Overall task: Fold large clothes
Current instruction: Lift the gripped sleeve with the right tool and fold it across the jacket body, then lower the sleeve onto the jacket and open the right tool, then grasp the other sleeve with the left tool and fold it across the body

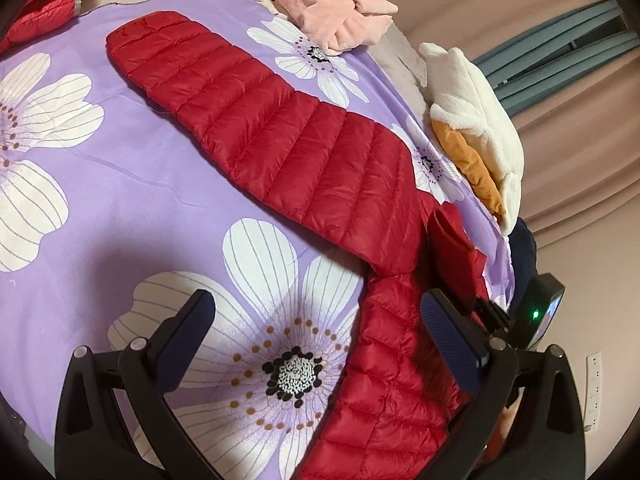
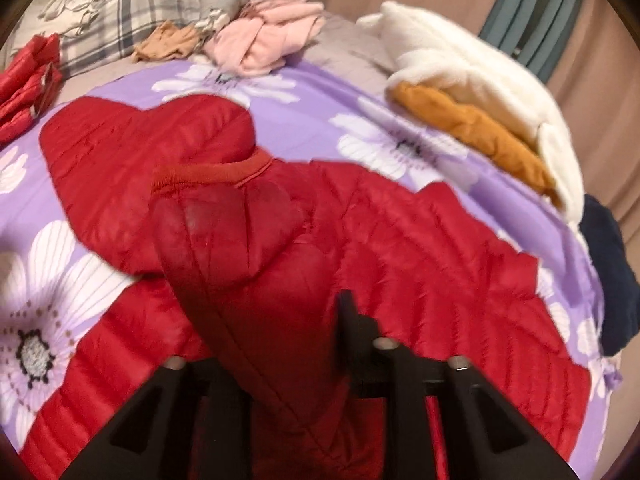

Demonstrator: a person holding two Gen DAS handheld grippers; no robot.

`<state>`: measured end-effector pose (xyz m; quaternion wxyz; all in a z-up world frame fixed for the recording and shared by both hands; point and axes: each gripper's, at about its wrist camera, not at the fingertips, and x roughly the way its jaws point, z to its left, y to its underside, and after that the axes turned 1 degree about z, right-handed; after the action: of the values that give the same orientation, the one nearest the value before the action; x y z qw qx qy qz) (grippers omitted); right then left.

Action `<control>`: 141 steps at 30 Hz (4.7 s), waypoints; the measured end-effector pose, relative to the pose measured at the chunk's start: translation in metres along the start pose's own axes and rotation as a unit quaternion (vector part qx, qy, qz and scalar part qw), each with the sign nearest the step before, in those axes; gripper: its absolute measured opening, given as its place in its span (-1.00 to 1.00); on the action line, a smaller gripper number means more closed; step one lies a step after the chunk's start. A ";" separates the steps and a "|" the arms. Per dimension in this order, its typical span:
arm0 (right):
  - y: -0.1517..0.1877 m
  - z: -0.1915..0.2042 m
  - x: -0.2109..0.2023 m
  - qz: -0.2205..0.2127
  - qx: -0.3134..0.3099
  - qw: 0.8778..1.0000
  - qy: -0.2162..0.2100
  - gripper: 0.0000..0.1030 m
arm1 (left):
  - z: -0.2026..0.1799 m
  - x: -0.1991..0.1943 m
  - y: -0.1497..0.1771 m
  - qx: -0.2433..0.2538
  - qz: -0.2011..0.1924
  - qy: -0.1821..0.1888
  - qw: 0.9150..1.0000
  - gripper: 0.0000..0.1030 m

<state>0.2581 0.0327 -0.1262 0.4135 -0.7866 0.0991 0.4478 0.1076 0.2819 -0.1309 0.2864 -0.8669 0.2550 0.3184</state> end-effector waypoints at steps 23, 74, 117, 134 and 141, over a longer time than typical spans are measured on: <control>0.000 -0.024 0.009 -0.029 0.134 0.984 -0.112 -0.27 | 0.032 0.057 -0.044 -0.135 0.034 0.129 0.982 1.00; 0.056 -0.047 -0.063 -0.090 0.208 0.958 -0.178 -0.27 | 0.101 0.053 -0.130 -0.236 -0.064 0.127 0.961 0.99; 0.062 -0.042 -0.068 -0.072 0.212 0.961 -0.162 -0.27 | 0.067 0.037 -0.131 -0.120 -0.082 -0.019 0.989 -0.64; 0.086 -0.066 -0.093 -0.096 0.246 0.952 -0.153 -0.27 | -0.062 0.006 -0.111 0.069 -0.124 -0.027 0.990 -0.64; 0.105 -0.081 -0.103 -0.104 0.269 0.946 -0.146 -0.27 | -0.127 0.013 -0.081 0.182 -0.120 -0.041 0.975 -0.64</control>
<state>0.1941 -0.1162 -0.0831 0.6640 -0.5783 0.0718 0.4685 0.2185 0.2513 -0.0328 0.4856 -0.8109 0.1903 0.2654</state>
